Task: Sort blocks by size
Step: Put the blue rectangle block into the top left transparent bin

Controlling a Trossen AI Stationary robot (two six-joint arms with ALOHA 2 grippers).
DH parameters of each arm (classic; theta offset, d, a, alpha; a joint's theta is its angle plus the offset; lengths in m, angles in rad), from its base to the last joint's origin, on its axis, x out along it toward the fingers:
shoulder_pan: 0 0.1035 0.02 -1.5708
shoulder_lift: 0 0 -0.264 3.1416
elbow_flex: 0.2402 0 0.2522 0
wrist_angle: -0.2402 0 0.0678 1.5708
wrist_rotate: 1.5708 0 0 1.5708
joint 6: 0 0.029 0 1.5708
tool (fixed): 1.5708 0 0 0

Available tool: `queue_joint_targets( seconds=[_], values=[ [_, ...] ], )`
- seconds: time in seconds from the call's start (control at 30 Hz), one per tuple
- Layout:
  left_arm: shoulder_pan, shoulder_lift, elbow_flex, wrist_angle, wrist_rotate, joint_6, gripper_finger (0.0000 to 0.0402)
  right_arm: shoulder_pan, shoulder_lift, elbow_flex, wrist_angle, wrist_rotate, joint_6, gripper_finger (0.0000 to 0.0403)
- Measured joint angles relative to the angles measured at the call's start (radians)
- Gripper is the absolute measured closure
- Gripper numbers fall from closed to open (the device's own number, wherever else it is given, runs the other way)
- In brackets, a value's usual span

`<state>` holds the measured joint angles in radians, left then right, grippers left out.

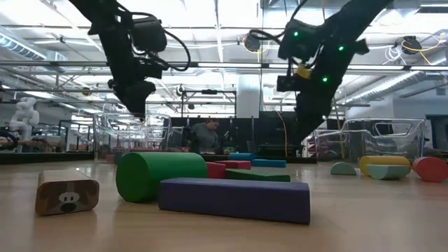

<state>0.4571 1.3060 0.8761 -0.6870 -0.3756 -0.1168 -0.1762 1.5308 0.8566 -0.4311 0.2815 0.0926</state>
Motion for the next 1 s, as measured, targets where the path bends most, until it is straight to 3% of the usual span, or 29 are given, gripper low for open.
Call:
queue_joint_targets(
  seconds=[0.27,0.5,0.67,1.0],
  values=[
    [-0.052,0.000,0.000,0.204,0.025,0.176,0.0195,-0.146,0.003,0.000,0.080,-0.131,-0.058,0.0202],
    [-0.083,0.000,0.000,0.380,0.195,0.315,0.0195,-0.203,0.040,0.000,0.129,-0.208,-0.079,0.0202],
    [-0.104,0.000,0.000,0.483,0.315,0.397,0.0195,-0.223,0.127,0.000,0.169,-0.207,-0.090,0.0202],
    [-0.120,0.000,0.000,0.540,0.323,0.415,0.0195,-0.271,0.233,0.003,0.279,-0.220,-0.147,0.0202]
  ],
)
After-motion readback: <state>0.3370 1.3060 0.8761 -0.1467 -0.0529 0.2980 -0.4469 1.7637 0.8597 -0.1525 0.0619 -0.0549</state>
